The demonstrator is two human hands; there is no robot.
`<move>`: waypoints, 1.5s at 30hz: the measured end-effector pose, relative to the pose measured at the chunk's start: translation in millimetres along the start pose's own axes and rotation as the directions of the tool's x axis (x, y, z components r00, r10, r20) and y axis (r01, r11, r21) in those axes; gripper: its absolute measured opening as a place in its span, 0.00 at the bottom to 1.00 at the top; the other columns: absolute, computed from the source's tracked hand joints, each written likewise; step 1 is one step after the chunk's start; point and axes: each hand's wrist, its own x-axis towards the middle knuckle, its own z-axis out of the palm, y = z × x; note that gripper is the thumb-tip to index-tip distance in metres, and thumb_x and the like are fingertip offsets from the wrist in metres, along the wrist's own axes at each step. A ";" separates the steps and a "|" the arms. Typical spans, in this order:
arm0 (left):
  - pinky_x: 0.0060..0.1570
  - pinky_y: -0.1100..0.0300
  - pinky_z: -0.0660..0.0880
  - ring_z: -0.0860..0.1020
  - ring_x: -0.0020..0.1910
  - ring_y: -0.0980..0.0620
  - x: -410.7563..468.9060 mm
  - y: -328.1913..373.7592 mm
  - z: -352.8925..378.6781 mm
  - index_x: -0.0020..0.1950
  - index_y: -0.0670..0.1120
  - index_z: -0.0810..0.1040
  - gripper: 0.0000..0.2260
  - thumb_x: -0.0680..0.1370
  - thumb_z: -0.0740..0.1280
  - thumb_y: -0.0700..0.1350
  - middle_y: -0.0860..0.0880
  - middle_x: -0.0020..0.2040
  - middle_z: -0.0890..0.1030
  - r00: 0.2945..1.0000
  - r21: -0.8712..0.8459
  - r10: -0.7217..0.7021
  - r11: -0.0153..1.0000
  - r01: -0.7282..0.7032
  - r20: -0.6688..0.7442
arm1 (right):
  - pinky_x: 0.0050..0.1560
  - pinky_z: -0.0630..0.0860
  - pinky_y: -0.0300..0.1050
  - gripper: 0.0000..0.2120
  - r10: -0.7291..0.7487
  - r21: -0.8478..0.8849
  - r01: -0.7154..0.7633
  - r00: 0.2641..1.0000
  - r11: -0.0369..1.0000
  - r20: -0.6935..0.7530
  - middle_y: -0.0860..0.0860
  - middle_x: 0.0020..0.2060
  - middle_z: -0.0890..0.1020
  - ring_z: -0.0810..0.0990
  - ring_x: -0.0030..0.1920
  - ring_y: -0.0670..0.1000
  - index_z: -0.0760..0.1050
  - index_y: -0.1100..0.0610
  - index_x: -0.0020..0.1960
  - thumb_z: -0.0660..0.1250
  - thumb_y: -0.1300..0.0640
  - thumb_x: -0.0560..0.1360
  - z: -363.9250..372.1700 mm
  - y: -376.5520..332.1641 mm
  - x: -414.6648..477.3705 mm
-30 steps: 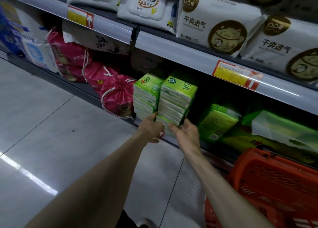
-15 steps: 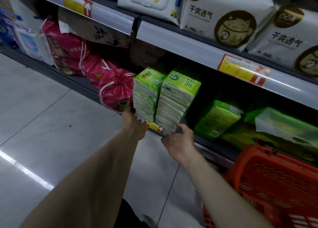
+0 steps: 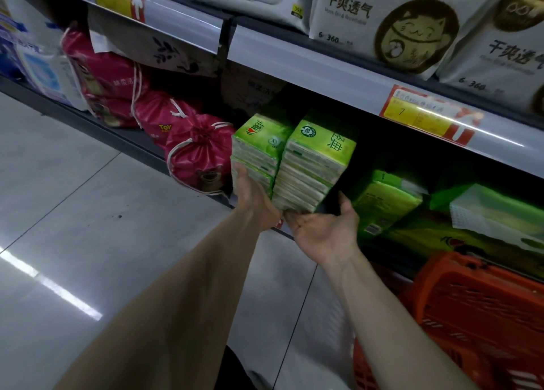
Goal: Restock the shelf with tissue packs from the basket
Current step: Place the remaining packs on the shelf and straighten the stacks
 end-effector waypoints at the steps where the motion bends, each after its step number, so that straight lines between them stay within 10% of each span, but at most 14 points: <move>1: 0.64 0.26 0.71 0.74 0.71 0.34 -3.7 0.0 1.7 0.80 0.50 0.67 0.43 0.76 0.51 0.78 0.38 0.75 0.73 1.000 -0.001 -0.001 1.000 0.001 -0.002 | 0.80 0.65 0.54 0.43 0.000 -0.018 -0.001 1.000 1.000 -0.022 0.70 0.75 0.70 0.69 0.77 0.65 0.64 0.70 0.79 0.63 0.36 0.80 1.0 1.5 -4.2; 11: 0.53 0.30 0.79 0.83 0.56 0.35 -17.4 -2.0 7.2 0.65 0.51 0.81 0.30 0.77 0.56 0.69 0.45 0.59 0.84 0.912 0.187 0.016 0.980 0.067 -0.410 | 0.80 0.66 0.55 0.44 -0.069 -0.202 0.048 0.992 0.978 -0.102 0.69 0.78 0.66 0.69 0.78 0.64 0.54 0.71 0.82 0.63 0.39 0.82 -8.8 -36.3 -66.3; 20: 0.68 0.42 0.72 0.78 0.63 0.37 -117.1 -46.7 65.6 0.71 0.43 0.77 0.27 0.81 0.59 0.60 0.39 0.65 0.80 0.963 0.086 -0.070 0.992 0.095 -0.261 | 0.75 0.70 0.56 0.39 -0.162 -0.346 0.151 0.987 0.926 -0.001 0.66 0.74 0.72 0.74 0.73 0.65 0.62 0.69 0.80 0.63 0.41 0.82 -33.3 -97.4 -188.3; 25: 0.74 0.44 0.68 0.72 0.74 0.35 -161.0 -83.9 118.5 0.78 0.31 0.63 0.35 0.85 0.50 0.60 0.31 0.75 0.70 0.987 0.359 -0.022 0.930 0.079 -0.160 | 0.67 0.76 0.55 0.29 -0.285 -0.561 0.221 0.958 0.798 -0.027 0.62 0.67 0.79 0.80 0.64 0.62 0.72 0.65 0.74 0.64 0.44 0.83 -84.3 -147.2 -267.8; 34: 0.65 0.44 0.76 0.79 0.62 0.35 -162.4 -162.7 181.7 0.62 0.31 0.76 0.18 0.81 0.58 0.44 0.32 0.59 0.81 0.997 0.755 0.044 0.656 0.020 -0.065 | 0.59 0.77 0.52 0.24 -0.468 -0.811 0.208 0.879 0.547 -0.091 0.57 0.65 0.81 0.81 0.60 0.57 0.77 0.57 0.71 0.65 0.43 0.82 -179.8 -246.1 -339.2; 37: 0.53 0.49 0.78 0.79 0.47 0.40 -152.3 -192.5 187.7 0.50 0.37 0.77 0.08 0.80 0.58 0.37 0.37 0.49 0.80 0.999 0.875 0.009 0.484 0.030 -0.039 | 0.68 0.73 0.53 0.27 -0.503 -0.928 0.184 0.864 0.323 -0.004 0.54 0.72 0.78 0.77 0.69 0.56 0.75 0.54 0.74 0.64 0.40 0.81 -188.7 -266.3 -322.9; 40: 0.34 0.57 0.68 0.69 0.33 0.47 -135.7 -210.7 194.0 0.45 0.43 0.72 0.06 0.81 0.60 0.40 0.43 0.40 0.73 1.000 0.958 0.012 0.288 -0.009 0.005 | 0.74 0.68 0.51 0.34 -0.542 -0.987 0.076 0.828 -0.139 0.140 0.52 0.77 0.73 0.71 0.76 0.56 0.70 0.50 0.79 0.62 0.33 0.79 -188.6 -275.1 -303.8; 42: 0.36 0.58 0.68 0.72 0.36 0.47 -119.2 -213.4 198.9 0.47 0.46 0.76 0.07 0.82 0.62 0.46 0.44 0.42 0.76 0.996 0.983 0.059 0.164 -0.079 0.070 | 0.74 0.69 0.51 0.35 -0.545 -0.914 -0.019 0.808 -0.405 0.225 0.53 0.78 0.71 0.70 0.77 0.57 0.63 0.48 0.82 0.60 0.34 0.81 -185.5 -282.9 -289.8; 45: 0.59 0.51 0.78 0.80 0.56 0.44 -93.0 -215.5 200.3 0.56 0.47 0.83 0.12 0.77 0.66 0.51 0.45 0.57 0.83 0.953 0.966 0.173 -0.117 -0.229 0.247 | 0.71 0.73 0.54 0.33 -0.539 -0.870 -0.058 0.804 -0.490 0.250 0.55 0.77 0.73 0.72 0.75 0.60 0.60 0.44 0.82 0.56 0.32 0.81 -181.3 -298.2 -269.5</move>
